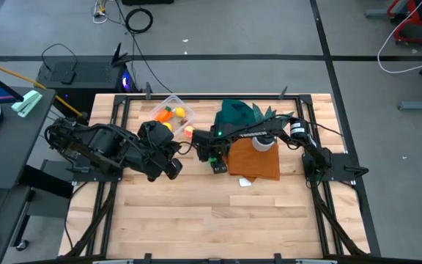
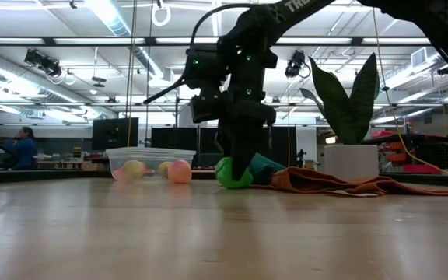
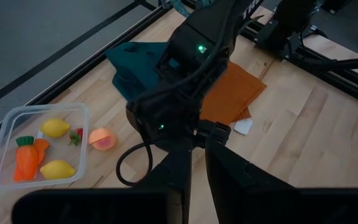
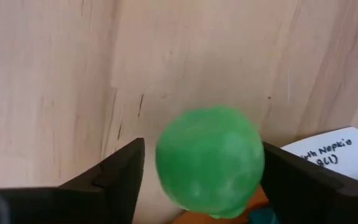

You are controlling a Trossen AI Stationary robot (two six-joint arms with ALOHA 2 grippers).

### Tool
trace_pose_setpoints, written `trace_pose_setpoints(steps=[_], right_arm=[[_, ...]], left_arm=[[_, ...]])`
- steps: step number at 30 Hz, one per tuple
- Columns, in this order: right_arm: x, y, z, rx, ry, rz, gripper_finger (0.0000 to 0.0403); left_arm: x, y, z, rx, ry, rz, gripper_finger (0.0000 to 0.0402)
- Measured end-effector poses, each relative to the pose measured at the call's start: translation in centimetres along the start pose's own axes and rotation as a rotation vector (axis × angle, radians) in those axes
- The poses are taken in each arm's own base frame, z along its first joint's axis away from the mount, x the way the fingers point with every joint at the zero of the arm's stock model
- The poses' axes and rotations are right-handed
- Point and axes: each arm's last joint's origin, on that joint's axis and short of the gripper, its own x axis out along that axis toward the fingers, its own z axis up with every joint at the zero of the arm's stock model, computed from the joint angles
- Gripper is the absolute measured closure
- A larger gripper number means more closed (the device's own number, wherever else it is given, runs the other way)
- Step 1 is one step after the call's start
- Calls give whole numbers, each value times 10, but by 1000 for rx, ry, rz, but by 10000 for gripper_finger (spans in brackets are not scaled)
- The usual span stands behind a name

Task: Pick and placing Produce into tupperware
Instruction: Put the pear into the transparent container

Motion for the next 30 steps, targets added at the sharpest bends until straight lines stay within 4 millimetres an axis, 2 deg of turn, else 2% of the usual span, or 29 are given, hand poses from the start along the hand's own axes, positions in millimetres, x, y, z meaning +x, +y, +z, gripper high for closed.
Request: trace_pose_setpoints(steps=[6,11,22,30], right_arm=[[0,0,0,2,-1,2,201],[0,0,0,2,-2,2,227],[-6,0,3,13,-5,-10,226],[-25,-1,16,6,-47,-30,226]], left_arm=[[0,0,0,0,0,0,353],[0,0,0,1,0,0,349],[0,0,0,3,0,1,353],[0,0,0,2,1,1,347]])
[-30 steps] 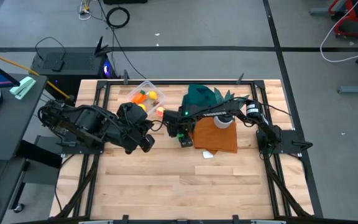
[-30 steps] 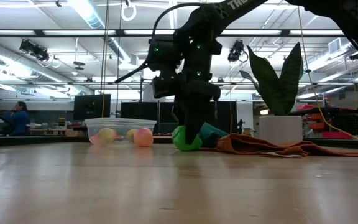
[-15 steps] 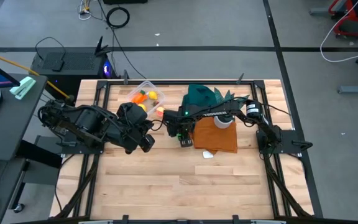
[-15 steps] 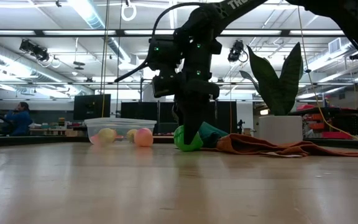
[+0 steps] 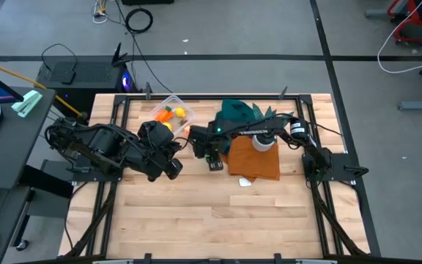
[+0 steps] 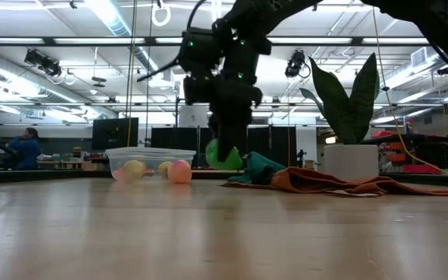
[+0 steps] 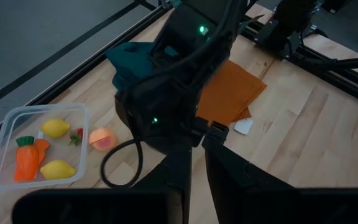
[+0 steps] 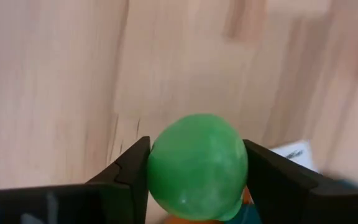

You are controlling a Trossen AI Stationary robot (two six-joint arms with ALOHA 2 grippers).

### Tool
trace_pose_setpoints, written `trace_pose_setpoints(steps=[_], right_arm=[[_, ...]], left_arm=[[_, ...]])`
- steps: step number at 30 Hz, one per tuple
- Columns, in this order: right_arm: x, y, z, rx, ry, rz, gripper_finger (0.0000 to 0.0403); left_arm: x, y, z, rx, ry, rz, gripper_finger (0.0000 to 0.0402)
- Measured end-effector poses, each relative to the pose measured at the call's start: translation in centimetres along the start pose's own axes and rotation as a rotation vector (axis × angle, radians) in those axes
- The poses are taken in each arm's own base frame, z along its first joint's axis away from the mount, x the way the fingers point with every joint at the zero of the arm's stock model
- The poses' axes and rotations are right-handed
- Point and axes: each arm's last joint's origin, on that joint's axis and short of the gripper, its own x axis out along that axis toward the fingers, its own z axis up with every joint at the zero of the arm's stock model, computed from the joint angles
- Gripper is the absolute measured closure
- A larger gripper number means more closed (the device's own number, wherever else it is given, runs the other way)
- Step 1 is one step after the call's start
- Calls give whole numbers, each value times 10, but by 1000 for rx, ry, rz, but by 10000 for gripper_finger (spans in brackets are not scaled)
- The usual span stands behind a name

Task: Pick and placing Produce into tupperware
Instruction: Put the pear into the transparent container

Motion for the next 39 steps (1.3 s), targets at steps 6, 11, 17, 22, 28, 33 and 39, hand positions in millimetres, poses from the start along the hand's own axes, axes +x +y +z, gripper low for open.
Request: trace_pose_setpoints(steps=[6,11,17,22,28,33,39], right_arm=[[-27,-4,18,-22,-92,-47,227],[-48,-14,31,-29,-195,-91,227],[-62,-42,35,45,-326,-151,227],[-70,-65,35,185,-429,-167,227],[-84,-92,39,342,-634,-178,227],[-96,-108,43,396,-778,-194,227],[-95,-124,41,469,-851,-188,227]], left_arm=[[0,0,0,1,0,0,352],[0,0,0,3,0,0,351],[0,0,0,11,6,-4,345],[0,0,0,11,6,-4,349],[0,-1,-1,10,26,-21,347],[0,-1,-1,-1,27,-21,343],[0,-1,-1,-2,39,-30,348]])
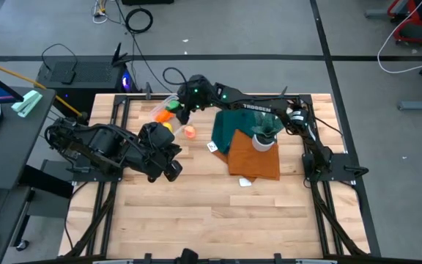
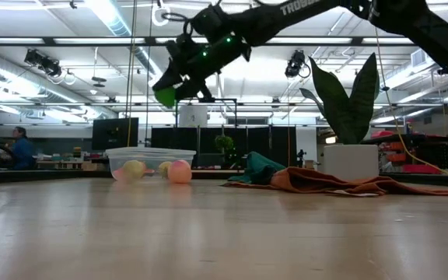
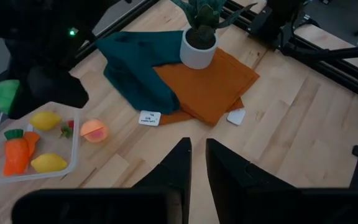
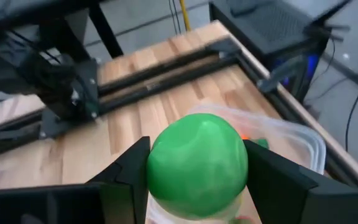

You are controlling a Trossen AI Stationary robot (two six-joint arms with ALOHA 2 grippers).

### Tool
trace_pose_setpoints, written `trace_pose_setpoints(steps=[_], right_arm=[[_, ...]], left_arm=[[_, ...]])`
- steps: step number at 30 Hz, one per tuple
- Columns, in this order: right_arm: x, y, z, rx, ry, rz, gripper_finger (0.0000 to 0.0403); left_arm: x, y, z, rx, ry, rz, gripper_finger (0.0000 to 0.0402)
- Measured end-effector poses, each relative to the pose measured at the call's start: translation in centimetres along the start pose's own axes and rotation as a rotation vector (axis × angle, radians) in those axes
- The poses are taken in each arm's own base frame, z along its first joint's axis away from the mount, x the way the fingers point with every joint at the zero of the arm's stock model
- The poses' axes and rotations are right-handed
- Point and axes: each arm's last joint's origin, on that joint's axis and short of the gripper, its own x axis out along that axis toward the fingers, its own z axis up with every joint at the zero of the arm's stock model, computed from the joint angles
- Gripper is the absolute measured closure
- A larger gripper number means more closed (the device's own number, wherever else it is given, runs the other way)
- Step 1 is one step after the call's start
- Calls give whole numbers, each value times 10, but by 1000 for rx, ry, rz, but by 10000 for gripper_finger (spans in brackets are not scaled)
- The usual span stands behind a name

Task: Pick and placing Produce into tupperware
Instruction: Put the pear into the transparent container

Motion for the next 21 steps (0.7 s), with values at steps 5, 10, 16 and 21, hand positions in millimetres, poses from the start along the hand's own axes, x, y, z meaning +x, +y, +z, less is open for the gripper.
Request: trace_pose_setpoints(steps=[5,10,16,21], right_arm=[[10,-15,-7,57,11,-3,227],[23,-15,-8,65,-48,22,227],[43,-17,-25,53,-45,17,227],[59,-25,-42,54,-2,-8,227]], left_arm=[[0,0,0,-2,7,-6,350],[0,0,0,-8,7,-6,344],[0,0,0,-26,8,-7,345],[0,0,0,-32,8,-7,350]])
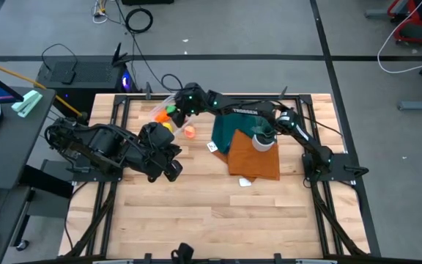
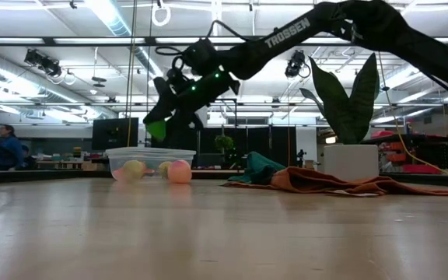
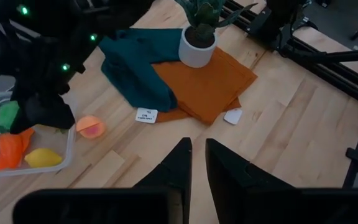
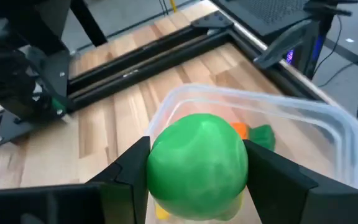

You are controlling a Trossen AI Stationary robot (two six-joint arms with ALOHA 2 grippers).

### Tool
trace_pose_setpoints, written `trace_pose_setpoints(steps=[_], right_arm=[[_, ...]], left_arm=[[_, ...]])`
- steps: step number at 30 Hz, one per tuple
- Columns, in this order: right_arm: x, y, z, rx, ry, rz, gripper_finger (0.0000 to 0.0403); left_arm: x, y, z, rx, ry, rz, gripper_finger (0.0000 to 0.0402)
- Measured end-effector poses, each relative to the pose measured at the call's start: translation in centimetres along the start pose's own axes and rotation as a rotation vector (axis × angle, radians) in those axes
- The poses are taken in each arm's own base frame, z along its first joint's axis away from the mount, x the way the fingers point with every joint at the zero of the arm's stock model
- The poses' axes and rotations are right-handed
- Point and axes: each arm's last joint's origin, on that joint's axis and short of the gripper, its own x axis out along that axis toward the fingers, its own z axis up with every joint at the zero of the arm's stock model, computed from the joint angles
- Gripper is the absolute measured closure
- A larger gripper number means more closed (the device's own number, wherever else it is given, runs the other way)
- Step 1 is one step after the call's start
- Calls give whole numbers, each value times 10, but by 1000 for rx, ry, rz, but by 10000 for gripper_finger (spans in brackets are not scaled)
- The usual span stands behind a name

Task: Pick and placing Produce into tupperware
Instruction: Put the pear into the transparent container

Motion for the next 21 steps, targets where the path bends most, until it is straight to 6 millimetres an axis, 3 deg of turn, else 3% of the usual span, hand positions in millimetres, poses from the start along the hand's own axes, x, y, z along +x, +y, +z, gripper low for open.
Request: trace_pose_setpoints(steps=[8,21], right_arm=[[10,-8,-16,0,62,-33,227],[9,-11,-27,-39,169,-88,227]], left_arm=[[0,0,0,-3,0,-2,343],[0,0,0,-3,-1,-1,345]])
